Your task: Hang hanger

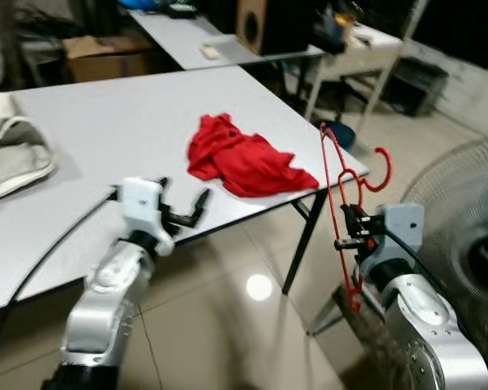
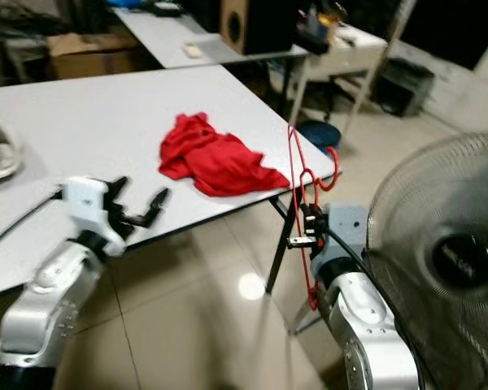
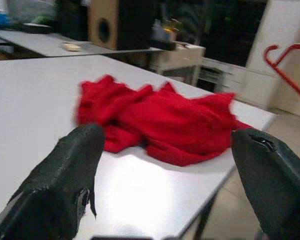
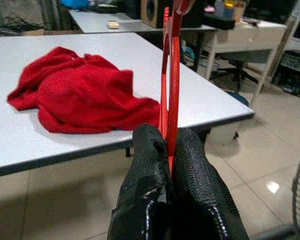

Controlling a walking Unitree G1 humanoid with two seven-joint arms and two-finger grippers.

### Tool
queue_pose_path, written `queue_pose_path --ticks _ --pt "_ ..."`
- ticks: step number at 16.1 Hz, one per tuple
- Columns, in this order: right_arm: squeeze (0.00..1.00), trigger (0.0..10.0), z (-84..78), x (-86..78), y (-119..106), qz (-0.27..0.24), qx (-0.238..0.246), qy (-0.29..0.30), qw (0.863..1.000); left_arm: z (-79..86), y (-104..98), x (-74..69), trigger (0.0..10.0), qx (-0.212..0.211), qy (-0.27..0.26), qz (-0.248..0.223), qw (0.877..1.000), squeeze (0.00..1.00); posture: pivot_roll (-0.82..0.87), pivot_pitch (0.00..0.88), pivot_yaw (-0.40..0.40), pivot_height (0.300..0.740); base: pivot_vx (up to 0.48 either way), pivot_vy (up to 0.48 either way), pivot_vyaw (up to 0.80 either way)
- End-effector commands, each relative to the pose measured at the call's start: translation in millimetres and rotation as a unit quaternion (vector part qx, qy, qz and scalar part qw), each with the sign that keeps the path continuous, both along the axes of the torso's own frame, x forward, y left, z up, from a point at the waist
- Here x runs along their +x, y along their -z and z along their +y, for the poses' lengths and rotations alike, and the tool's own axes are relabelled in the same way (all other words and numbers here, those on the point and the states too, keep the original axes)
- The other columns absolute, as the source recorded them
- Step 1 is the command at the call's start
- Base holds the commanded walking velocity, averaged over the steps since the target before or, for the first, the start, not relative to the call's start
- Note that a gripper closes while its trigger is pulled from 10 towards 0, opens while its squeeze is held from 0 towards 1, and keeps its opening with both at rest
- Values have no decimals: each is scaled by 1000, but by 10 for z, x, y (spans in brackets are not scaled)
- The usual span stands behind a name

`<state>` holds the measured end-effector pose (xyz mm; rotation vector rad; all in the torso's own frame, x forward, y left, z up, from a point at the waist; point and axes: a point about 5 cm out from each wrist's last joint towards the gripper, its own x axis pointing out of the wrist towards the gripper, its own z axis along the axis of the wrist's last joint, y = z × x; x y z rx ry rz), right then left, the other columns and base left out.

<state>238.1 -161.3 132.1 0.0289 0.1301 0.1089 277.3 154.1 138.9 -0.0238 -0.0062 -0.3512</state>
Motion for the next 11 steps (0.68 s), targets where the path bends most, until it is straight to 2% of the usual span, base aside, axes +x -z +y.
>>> queue_pose_path --ticks 1,3,6,11 --pt "0 10000 -27 7 -34 -7 -2 7 1000 -8 -30 24 10000 8 5 -12 1000 0 -177 0 -40 740 0 0 0" --pt "0 10000 -28 20 -47 -8 -5 6 1000 -5 -22 37 10000 9 4 -11 1000 0 -185 0 -36 740 127 0 0" --pt "0 10000 -43 40 -52 -5 -19 -6 1000 -43 -13 68 10000 11 5 -10 1000 0 -188 0 -39 740 300 0 -721" --pt "0 10000 -62 32 -82 -12 -28 -8 999 -81 -6 99 10000 14 3 -15 1000 0 -199 0 -45 740 324 0 0"
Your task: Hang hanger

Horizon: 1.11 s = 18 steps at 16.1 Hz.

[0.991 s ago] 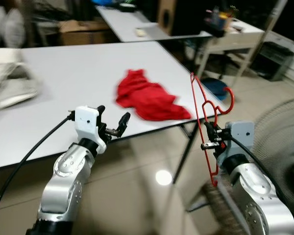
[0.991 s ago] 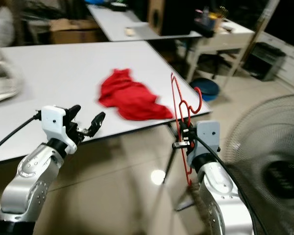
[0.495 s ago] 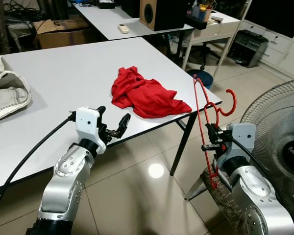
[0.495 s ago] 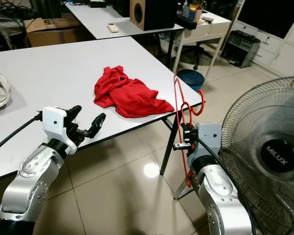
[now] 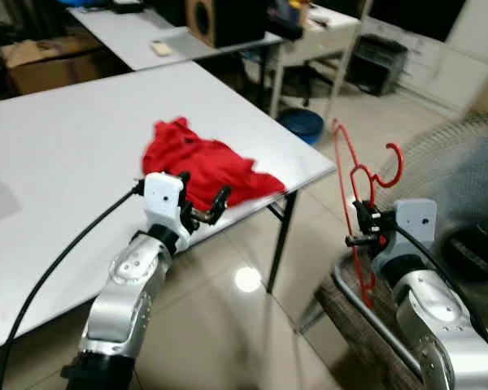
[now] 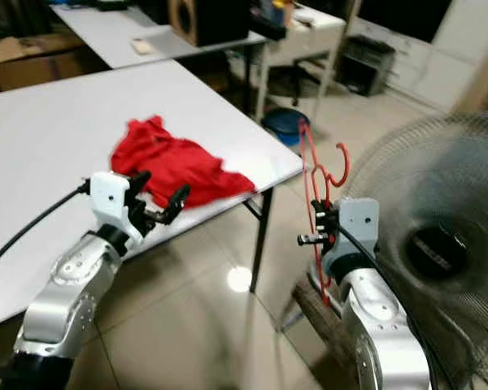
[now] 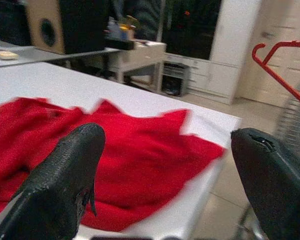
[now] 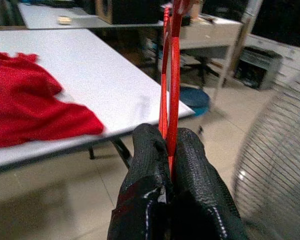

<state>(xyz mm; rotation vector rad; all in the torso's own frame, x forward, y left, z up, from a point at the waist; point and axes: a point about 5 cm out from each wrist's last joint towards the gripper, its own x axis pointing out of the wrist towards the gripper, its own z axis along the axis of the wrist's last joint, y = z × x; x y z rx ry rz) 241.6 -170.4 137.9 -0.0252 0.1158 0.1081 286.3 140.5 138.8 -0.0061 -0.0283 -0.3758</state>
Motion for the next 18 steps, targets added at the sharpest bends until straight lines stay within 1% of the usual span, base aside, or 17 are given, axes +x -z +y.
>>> queue_pose_path --ticks 1,3,6,8,9,11,12,13,14,15,16,17,18 --pt "0 10000 34 10 -32 -5 -5 -13 1000 67 -7 13 10000 8 -15 -3 1000 0 -200 0 -53 740 326 0 0" --pt "0 10000 48 33 -56 -8 -10 -31 999 131 1 12 10000 12 -35 -3 999 0 -200 0 -60 740 328 0 0" --pt "0 10000 59 49 -65 -13 -13 -41 999 188 1 40 10000 20 -52 -5 998 0 -196 0 -62 740 328 0 0" --pt "0 10000 71 59 -66 -13 -14 -43 999 215 6 51 10000 22 -65 -2 998 0 -193 0 -60 740 0 0 0" --pt "0 10000 80 74 -71 -16 -14 -46 999 296 48 78 10000 45 -88 15 995 0 -191 0 -57 740 0 0 0" --pt "0 10000 83 89 -74 -19 -8 -43 999 405 151 107 10000 70 -107 60 990 0 -189 0 -51 740 0 0 0" --pt "0 10000 91 91 -72 -20 -9 -43 999 442 209 127 4745 84 -106 81 988 0 -190 0 -43 740 0 0 0" --pt "0 10000 93 92 -68 -20 -10 -43 999 457 256 145 0 98 -97 97 986 0 -189 0 -40 740 0 0 0" --pt "0 10000 97 96 -65 -20 -9 -42 999 476 303 157 0 111 -91 119 982 0 -192 0 -33 740 0 0 0" --pt "0 10000 83 110 -76 -23 -2 -32 999 534 354 191 0 132 -112 139 975 0 -195 0 -29 740 0 0 0" --pt "0 10000 79 118 -83 -25 0 -29 999 565 366 212 0 136 -126 144 972 0 -198 0 -25 740 0 0 0" --pt "0 10000 81 129 -94 -27 0 -27 999 641 390 266 0 144 -157 153 965 0 -200 0 -21 740 0 0 0" --pt "0 10000 83 129 -93 -27 0 -27 999 659 399 282 0 141 -164 155 964 0 -201 0 -21 740 0 0 0"
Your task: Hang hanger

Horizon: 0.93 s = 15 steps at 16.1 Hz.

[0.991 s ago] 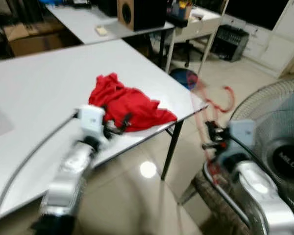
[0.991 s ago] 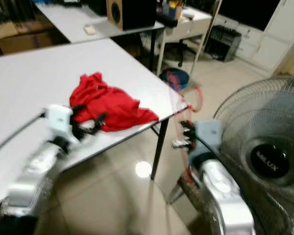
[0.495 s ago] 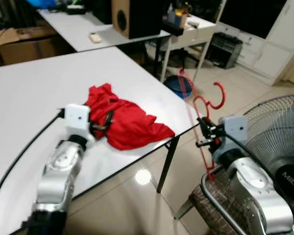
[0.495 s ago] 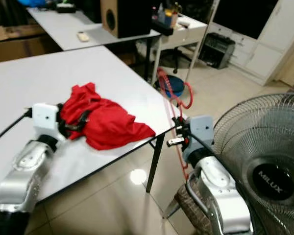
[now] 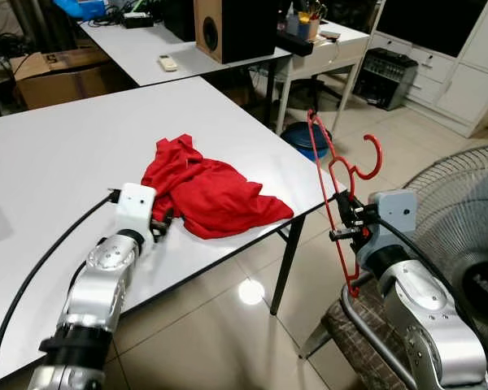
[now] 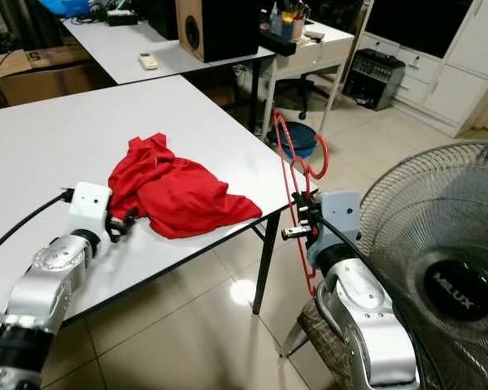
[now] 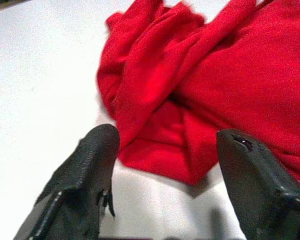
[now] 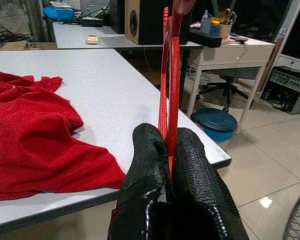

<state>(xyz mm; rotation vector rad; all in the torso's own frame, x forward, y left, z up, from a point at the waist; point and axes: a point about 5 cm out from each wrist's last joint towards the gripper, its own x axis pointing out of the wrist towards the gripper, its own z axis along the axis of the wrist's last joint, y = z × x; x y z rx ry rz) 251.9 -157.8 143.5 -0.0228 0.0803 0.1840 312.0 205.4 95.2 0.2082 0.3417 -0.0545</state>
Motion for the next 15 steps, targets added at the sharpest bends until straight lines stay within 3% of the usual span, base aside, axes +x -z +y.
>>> queue_pose_path --ticks 1,2,4,15 --pt "0 10000 -42 25 -36 -10 -3 11 1000 19 -31 35 0 4 -9 -4 1000 0 -201 0 -21 740 0 0 0" --pt "0 10000 -26 27 -24 -8 -4 8 1000 8 49 79 0 -30 -10 17 999 0 -195 0 -27 740 0 0 0" --pt "0 10000 0 36 -27 -8 -3 3 1000 -13 153 96 0 -53 -9 40 998 0 -195 0 -27 740 0 0 0" --pt "0 10000 26 32 -4 -5 -12 -5 1000 -30 249 122 0 -87 8 36 996 0 -191 0 -29 740 0 0 0"
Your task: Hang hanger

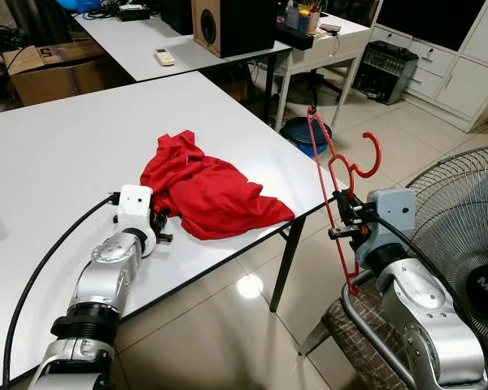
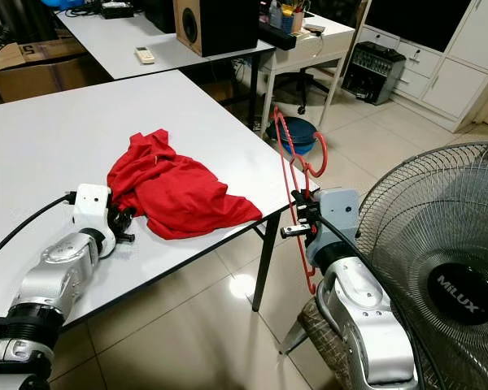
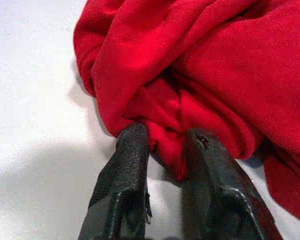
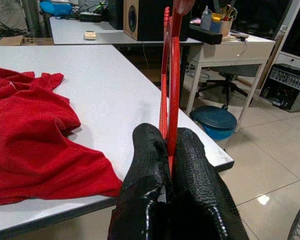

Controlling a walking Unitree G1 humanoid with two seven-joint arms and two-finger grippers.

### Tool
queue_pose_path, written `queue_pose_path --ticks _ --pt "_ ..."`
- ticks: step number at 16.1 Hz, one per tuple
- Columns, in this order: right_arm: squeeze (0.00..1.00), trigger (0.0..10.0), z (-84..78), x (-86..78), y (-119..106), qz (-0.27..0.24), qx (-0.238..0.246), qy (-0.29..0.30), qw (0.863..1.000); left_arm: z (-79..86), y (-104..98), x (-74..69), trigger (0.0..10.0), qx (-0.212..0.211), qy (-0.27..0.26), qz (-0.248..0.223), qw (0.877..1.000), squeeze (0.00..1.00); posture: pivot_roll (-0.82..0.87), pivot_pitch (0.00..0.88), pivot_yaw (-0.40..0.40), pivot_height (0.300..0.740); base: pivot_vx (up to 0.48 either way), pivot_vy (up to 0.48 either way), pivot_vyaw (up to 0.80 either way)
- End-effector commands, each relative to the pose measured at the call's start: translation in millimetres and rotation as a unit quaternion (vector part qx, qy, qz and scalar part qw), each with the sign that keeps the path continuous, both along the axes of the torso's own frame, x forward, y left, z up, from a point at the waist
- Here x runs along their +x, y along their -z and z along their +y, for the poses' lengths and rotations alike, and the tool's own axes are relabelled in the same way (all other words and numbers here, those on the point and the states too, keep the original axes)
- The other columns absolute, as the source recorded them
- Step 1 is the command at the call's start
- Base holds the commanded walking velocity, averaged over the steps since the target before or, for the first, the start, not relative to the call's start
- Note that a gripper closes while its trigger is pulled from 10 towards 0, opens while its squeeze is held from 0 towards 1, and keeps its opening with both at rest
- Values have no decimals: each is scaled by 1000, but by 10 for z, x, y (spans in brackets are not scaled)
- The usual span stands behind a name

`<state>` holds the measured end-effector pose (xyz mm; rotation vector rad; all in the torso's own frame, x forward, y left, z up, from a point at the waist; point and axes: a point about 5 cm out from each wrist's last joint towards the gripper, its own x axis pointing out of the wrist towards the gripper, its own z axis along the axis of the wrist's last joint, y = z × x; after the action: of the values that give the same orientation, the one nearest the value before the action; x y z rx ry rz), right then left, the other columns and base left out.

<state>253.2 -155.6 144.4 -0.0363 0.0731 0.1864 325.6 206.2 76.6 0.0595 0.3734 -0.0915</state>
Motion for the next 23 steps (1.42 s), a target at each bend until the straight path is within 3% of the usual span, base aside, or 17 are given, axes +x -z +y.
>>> queue_pose_path --ticks 1,6,8,11,14,15,16,17,18,19,20,21,22,23 --pt "0 10000 7 20 6 -2 -8 -5 1000 -44 66 -17 0 -13 8 15 1000 0 -190 0 -30 740 0 0 0" --pt "0 10000 3 13 16 0 -14 -6 1000 -66 69 -20 0 -24 14 6 1000 0 -193 0 -29 740 0 0 0" --pt "0 10000 -4 8 20 0 -14 -3 1000 -70 -18 31 0 -60 -4 -24 998 0 -194 0 -28 740 0 0 0" --pt "0 10000 -62 34 -1 -12 -4 31 999 49 -310 243 0 -134 -55 -79 986 0 -190 0 -24 740 0 0 0" --pt "0 10000 -69 48 -6 -14 -2 35 999 142 -683 464 0 -165 -59 -130 976 0 -190 0 -24 740 0 0 0" --pt "0 10000 -65 67 -15 -18 -1 38 999 192 -1177 650 0 -188 -44 -195 962 0 -175 0 -27 740 0 0 0" --pt "0 10000 -66 75 -26 -22 0 42 999 239 -1620 741 0 -201 -28 -259 944 0 -175 0 -27 740 0 0 0" --pt "0 10000 -71 79 -33 -24 1 43 999 261 -1844 765 0 -211 -18 -293 932 0 -178 0 -25 740 0 0 0" --pt "0 10000 -85 78 -47 -29 1 47 998 275 -2216 762 0 -220 6 -354 909 0 -179 0 -24 740 0 0 0" --pt "0 10000 -118 68 -67 -35 5 57 998 274 -2778 686 0 -241 52 -443 862 0 -178 0 -19 740 0 0 0" --pt "0 10000 -144 60 -73 -38 9 68 997 233 -3152 574 0 -258 99 -499 822 0 -176 0 -18 740 0 0 0" --pt "0 10000 -149 56 -69 -38 11 72 997 186 -3247 533 0 -251 124 -512 812 0 -174 0 -16 740 0 0 0" --pt "0 10000 -117 55 -51 -36 12 68 997 69 -3029 587 0 -203 148 -481 840 0 -173 0 -15 740 0 0 0" --pt "0 10000 -107 55 -48 -36 13 68 997 37 -2957 606 0 -191 156 -470 847 0 -173 0 -15 740 0 0 0"
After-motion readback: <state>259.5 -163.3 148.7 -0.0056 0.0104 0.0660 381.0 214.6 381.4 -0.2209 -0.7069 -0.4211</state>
